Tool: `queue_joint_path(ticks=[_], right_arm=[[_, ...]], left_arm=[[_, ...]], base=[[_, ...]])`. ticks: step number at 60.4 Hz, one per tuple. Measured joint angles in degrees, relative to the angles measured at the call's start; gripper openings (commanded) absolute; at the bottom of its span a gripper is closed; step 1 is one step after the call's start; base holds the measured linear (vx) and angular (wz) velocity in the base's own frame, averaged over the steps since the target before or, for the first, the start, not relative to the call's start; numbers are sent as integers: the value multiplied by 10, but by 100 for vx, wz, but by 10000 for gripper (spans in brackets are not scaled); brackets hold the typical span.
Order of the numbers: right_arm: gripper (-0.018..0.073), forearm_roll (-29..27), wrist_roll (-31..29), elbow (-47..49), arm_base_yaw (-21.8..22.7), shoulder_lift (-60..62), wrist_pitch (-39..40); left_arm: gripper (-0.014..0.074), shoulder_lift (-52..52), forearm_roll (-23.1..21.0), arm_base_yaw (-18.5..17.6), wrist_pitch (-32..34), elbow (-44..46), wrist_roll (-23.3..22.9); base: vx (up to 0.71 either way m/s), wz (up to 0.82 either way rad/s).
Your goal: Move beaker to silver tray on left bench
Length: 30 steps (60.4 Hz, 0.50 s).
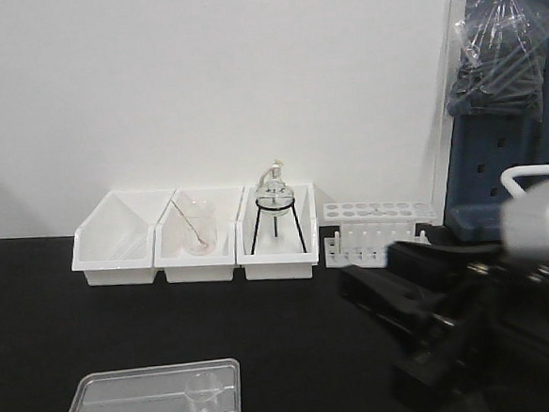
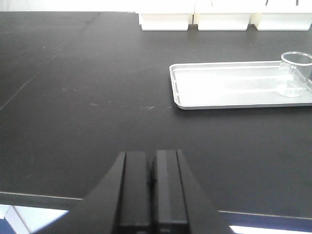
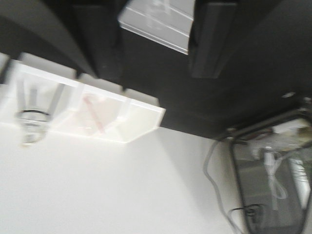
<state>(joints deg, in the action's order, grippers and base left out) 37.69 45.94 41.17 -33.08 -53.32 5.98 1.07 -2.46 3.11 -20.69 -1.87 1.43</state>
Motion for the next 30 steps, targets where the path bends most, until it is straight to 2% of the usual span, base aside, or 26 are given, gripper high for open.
queue_joint_path(ticks=[7,10,14,15,21,30], right_arm=[[111,-124,-166,-68,31,115,-37],[53,-185,-231,-107,65,164,-44],[-18,-240,-287,-154,106,229,-43],[-17,-263,-311,-171,127,257,-40],[-17,-308,-379,-251,197,347,-30],[-15,-322,-446,-369,285,459,-30]], left_arm=[[1,0,0,0,0,0,0],[1,0,0,0,0,0,0],[1,0,0,0,0,0,0],[1,0,0,0,0,0,0],[1,0,0,0,0,0,0],[1,0,0,0,0,0,0]], base=[[0,0],[0,0],[0,0],[0,0],[0,0],[0,0]])
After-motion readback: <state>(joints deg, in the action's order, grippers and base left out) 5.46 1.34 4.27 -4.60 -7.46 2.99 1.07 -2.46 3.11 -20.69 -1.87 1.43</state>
